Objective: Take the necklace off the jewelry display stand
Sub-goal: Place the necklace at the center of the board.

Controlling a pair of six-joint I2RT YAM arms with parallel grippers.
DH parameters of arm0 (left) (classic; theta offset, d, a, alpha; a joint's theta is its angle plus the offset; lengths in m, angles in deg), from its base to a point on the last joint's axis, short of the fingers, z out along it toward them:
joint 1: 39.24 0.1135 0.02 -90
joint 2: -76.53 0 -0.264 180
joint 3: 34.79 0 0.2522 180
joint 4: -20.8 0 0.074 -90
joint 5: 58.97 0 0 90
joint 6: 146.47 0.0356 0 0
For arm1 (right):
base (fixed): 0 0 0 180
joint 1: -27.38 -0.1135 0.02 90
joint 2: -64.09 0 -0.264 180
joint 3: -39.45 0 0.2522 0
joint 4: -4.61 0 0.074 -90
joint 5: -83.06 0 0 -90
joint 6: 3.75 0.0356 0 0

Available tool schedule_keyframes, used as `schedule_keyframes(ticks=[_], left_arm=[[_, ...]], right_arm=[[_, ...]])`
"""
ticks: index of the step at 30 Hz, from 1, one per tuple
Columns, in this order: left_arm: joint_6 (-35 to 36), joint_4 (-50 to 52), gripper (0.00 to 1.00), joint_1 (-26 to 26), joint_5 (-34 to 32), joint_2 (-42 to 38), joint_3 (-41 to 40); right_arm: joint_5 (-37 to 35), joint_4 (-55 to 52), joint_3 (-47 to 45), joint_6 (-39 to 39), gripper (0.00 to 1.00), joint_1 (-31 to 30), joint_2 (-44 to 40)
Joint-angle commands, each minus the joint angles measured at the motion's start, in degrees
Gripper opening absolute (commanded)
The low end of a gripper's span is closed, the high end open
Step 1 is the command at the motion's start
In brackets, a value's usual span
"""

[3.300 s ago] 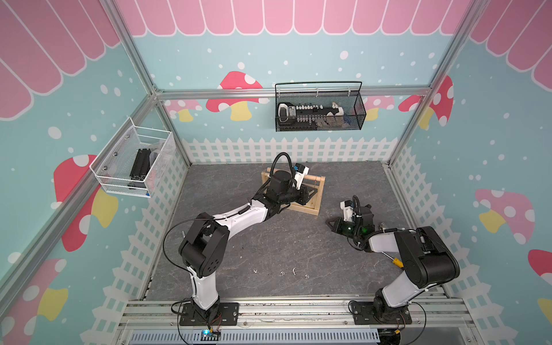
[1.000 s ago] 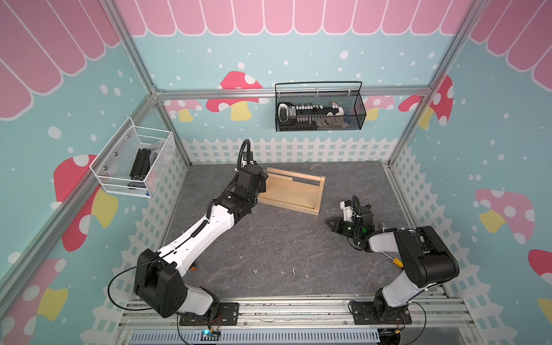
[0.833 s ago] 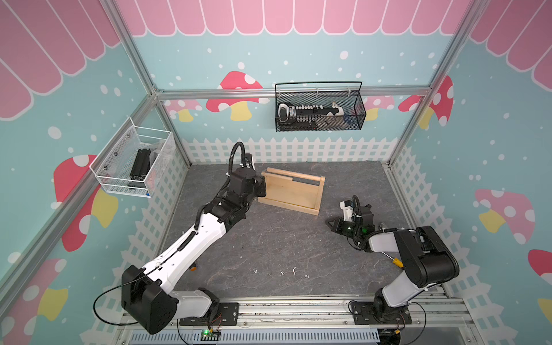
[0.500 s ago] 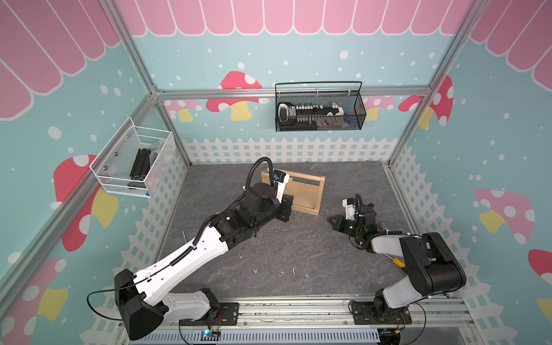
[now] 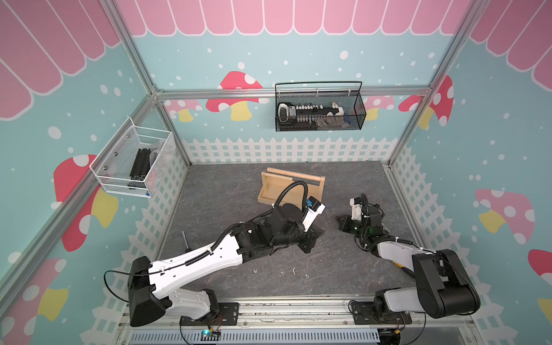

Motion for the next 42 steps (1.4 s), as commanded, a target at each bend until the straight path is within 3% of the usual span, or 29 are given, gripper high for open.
schedule_keyframes(ticks=[1,22,42], left_arm=[[-0.9,-0.9,0.00,-2.1,1.6,1.4,1.0],[-1.5,-1.6,0.00,-8.4,-2.0,6.6,1.5],[-3.8,-5.5,0.00,-9.1,-5.6,8.1,-5.4]], right_arm=[[-1.9,-1.4,-0.9,-0.9,0.12,0.5,-1.2],[-4.9,-4.0,-1.7,-1.9,0.19,1.5,-5.5],[-4.1,-3.0,-2.1,-1.0,0.20,1.6,-4.5]])
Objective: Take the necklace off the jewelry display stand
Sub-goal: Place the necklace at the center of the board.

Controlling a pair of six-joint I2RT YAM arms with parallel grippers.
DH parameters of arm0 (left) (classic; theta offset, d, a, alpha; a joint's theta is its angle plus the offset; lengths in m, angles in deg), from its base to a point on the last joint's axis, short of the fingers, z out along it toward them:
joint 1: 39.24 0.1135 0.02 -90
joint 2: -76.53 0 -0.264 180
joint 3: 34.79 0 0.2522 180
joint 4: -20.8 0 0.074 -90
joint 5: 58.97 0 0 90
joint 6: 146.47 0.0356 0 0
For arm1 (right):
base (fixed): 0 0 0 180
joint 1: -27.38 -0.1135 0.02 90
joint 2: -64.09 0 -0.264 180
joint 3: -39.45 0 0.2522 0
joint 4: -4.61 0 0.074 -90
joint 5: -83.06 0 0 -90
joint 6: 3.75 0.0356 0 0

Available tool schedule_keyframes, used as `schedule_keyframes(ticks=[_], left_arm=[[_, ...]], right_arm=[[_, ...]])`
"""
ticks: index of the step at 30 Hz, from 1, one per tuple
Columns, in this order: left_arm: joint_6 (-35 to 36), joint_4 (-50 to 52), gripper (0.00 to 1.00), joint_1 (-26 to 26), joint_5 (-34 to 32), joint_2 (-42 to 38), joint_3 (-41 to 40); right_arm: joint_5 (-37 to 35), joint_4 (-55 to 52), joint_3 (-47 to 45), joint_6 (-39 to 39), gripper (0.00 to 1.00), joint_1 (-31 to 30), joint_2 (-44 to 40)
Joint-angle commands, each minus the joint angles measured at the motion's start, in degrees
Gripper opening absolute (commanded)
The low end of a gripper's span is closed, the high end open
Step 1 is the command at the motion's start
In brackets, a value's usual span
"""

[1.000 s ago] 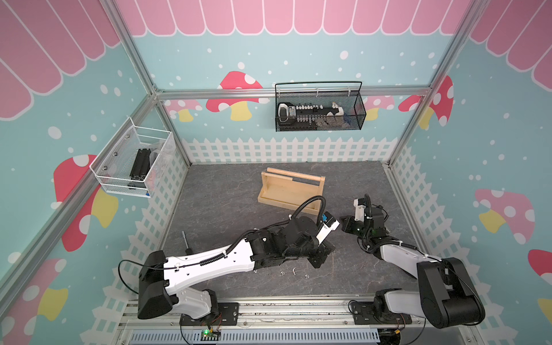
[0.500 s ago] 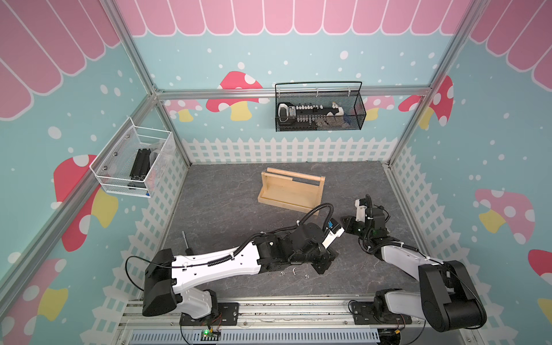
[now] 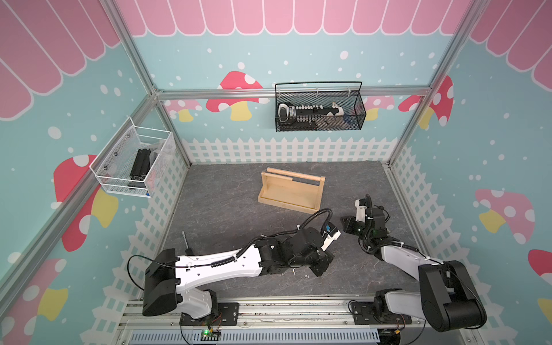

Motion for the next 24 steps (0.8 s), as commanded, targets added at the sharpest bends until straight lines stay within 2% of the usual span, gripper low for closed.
schedule_keyframes(ticks=[1,14,17,24], left_arm=[[-1.3,-2.6,0.00,-0.4,-2.4,1.5,-1.3],[-0.8,0.1,0.00,-0.3,-16.7,6.7,0.1],[-0.4,0.0,0.00,-0.3,-15.9,6.6,0.5],[1.0,-0.4,0.00,-0.8,-9.5,3.7,0.2]], right_arm=[[0.5,1.1,-0.9,0.6,0.20,0.4,0.8],[2.2,2.5,-0.8,1.2,0.20,0.4,2.4],[2.2,2.7,-0.7,1.3,0.20,0.4,2.9],[3.0,3.2,-0.5,1.5,0.20,0.4,3.4]])
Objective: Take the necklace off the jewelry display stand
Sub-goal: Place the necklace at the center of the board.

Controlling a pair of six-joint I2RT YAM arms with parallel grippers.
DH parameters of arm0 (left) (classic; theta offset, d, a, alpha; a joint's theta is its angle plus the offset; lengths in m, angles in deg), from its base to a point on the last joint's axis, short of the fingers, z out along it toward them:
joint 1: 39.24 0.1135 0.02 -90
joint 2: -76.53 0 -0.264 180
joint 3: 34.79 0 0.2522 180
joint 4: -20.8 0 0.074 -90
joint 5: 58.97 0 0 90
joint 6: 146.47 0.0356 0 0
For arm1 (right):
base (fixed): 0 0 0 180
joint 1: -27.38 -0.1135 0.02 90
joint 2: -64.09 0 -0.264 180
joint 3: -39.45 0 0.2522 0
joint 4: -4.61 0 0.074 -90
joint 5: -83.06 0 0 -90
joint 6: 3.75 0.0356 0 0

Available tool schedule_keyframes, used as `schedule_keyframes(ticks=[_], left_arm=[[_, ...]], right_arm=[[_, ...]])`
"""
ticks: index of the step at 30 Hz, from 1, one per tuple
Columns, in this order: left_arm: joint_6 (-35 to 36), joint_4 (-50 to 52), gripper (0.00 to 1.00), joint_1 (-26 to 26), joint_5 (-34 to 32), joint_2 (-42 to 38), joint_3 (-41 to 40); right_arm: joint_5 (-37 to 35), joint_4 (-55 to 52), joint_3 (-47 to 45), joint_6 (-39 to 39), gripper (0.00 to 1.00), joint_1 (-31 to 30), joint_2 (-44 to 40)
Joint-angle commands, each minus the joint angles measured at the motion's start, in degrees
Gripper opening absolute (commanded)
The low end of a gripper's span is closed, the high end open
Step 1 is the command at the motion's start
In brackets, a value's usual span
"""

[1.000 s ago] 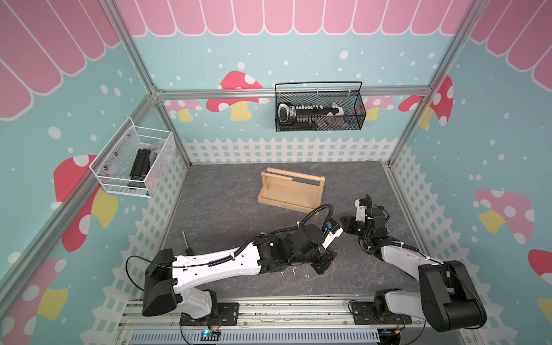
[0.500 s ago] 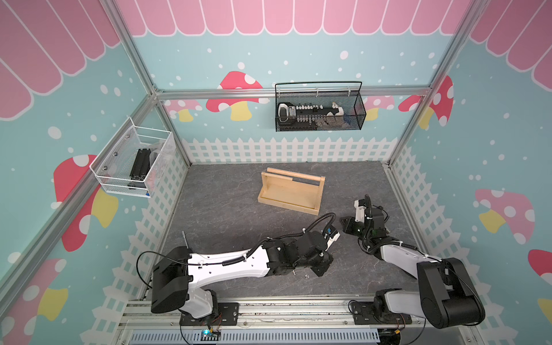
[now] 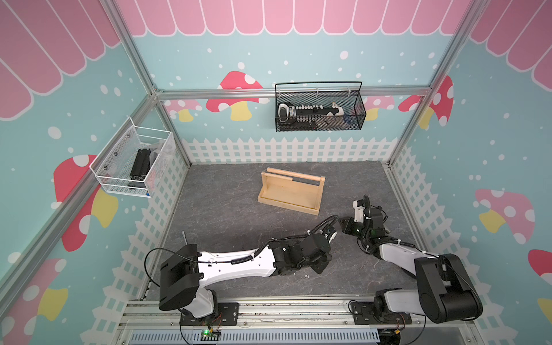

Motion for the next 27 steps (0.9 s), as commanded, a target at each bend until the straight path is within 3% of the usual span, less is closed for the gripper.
schedule_keyframes(ticks=[1,16,27], left_arm=[[1.0,-0.2,0.00,-0.7,3.4,-3.3,0.5],[1.1,-1.5,0.00,-3.3,7.4,-10.7,-3.1],[2.3,-2.7,0.00,-7.0,7.3,-11.1,-4.2]], right_arm=[[0.5,1.5,-0.6,0.8,0.20,0.4,0.2],[1.0,2.4,-0.5,1.0,0.19,0.4,1.9],[1.2,2.8,-0.6,1.1,0.19,0.4,2.3]])
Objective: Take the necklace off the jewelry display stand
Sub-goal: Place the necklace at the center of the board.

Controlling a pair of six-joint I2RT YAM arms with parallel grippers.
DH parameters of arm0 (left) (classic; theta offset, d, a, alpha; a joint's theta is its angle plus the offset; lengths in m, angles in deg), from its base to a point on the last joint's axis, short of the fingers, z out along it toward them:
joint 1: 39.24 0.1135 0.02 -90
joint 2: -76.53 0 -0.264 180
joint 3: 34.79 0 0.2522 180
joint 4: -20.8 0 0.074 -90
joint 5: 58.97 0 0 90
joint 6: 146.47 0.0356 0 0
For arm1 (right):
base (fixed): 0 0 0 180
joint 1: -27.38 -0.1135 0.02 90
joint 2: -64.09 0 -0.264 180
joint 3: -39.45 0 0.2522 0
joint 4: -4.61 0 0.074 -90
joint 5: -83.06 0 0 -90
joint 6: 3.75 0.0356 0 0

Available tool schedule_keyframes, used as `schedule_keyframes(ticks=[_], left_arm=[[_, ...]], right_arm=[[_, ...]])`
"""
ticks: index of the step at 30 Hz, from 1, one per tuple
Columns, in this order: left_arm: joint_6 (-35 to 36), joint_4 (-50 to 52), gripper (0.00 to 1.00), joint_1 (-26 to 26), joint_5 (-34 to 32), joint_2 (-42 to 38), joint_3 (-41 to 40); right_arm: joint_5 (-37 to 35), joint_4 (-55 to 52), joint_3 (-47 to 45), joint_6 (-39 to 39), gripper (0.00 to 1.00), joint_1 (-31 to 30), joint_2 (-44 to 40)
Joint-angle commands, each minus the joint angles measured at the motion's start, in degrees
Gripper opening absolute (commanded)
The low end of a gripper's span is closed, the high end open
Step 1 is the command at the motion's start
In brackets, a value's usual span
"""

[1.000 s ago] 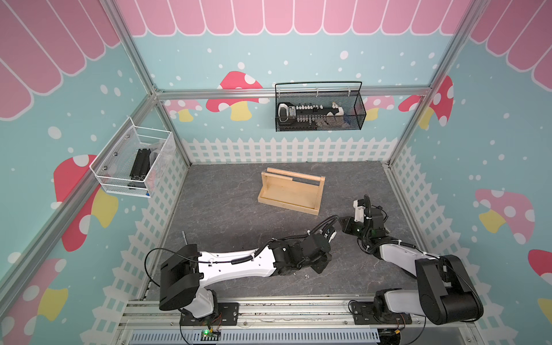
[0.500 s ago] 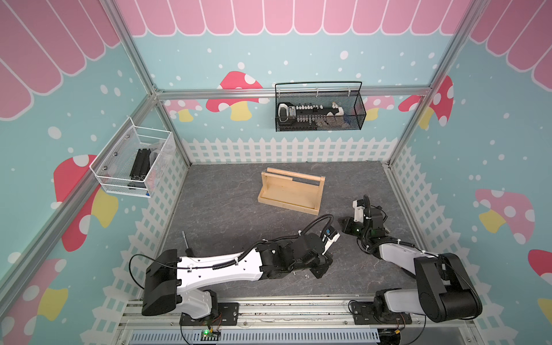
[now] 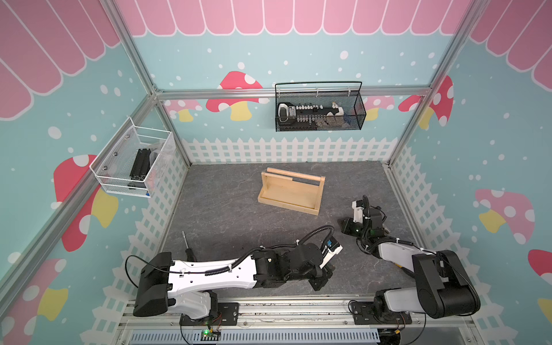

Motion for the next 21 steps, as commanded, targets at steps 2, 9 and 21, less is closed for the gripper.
schedule_keyframes(ticks=[2,9,21], left_arm=[[0.7,-1.0,0.00,-0.9,-0.6,-1.4,-1.1],[0.5,-1.1,0.00,-1.3,-0.8,-1.7,-1.4],[-0.9,-1.1,0.00,-1.3,-5.3,-1.4,-3.8]], right_arm=[[0.5,1.9,-0.6,0.8,0.19,0.5,0.7],[0.6,2.0,-0.6,0.9,0.19,0.4,0.7],[1.2,2.6,-0.6,1.3,0.19,0.4,1.6]])
